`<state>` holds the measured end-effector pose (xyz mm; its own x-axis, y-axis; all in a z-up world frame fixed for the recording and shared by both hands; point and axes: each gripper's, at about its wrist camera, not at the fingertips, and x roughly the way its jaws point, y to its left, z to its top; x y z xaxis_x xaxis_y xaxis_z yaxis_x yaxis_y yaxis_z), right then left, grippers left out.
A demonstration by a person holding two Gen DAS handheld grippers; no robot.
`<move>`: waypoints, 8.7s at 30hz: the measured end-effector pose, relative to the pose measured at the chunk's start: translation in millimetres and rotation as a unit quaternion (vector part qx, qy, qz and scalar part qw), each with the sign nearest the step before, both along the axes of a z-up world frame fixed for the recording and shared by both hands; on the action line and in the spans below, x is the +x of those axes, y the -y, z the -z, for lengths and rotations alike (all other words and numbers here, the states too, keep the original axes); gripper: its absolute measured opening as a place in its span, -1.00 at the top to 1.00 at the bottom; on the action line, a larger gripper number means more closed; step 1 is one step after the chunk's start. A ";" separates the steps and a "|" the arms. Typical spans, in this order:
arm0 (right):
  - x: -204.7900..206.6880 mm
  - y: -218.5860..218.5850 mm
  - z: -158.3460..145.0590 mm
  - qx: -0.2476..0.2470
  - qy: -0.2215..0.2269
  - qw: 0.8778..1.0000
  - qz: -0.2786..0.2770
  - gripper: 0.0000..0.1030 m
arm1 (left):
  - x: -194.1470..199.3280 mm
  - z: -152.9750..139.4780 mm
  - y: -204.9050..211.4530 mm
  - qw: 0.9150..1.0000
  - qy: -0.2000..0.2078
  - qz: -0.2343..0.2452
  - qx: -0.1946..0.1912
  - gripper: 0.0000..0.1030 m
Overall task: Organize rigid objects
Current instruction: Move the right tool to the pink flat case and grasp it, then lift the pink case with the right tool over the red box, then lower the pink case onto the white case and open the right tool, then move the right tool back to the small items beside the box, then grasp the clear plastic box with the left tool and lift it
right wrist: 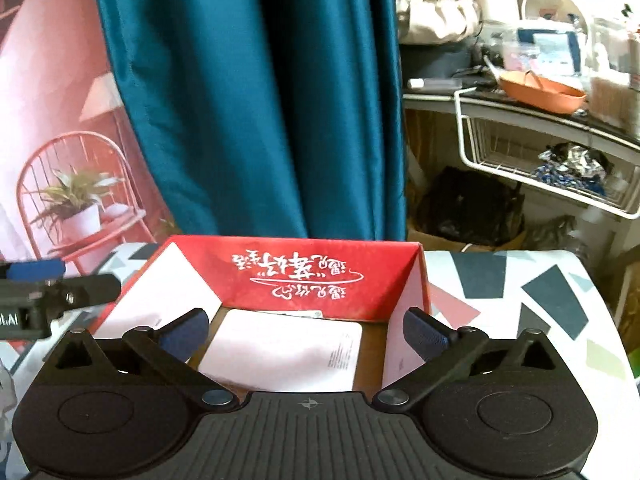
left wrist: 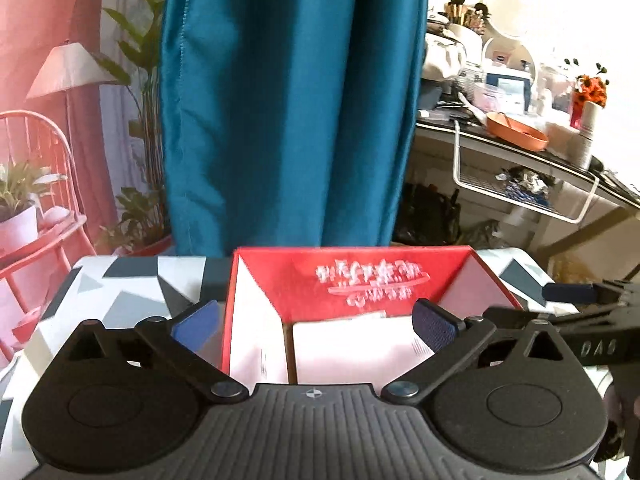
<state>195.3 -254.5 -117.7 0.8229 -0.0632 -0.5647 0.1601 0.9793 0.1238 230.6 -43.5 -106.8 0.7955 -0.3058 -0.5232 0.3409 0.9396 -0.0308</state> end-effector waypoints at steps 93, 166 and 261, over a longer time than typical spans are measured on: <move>-145.8 -52.3 61.0 0.017 0.045 0.998 -0.043 0.16 | -108.3 87.2 -21.7 0.995 -0.008 0.056 -0.079 -0.36; 13.6 -18.1 52.5 -0.061 -0.054 0.996 -0.026 -0.10 | 25.0 73.5 28.6 0.997 -0.059 0.028 0.028 -0.62; -101.6 -143.2 135.5 -0.073 -0.085 0.967 -0.229 0.02 | -87.1 153.7 -52.0 0.976 -0.191 0.039 -0.100 0.10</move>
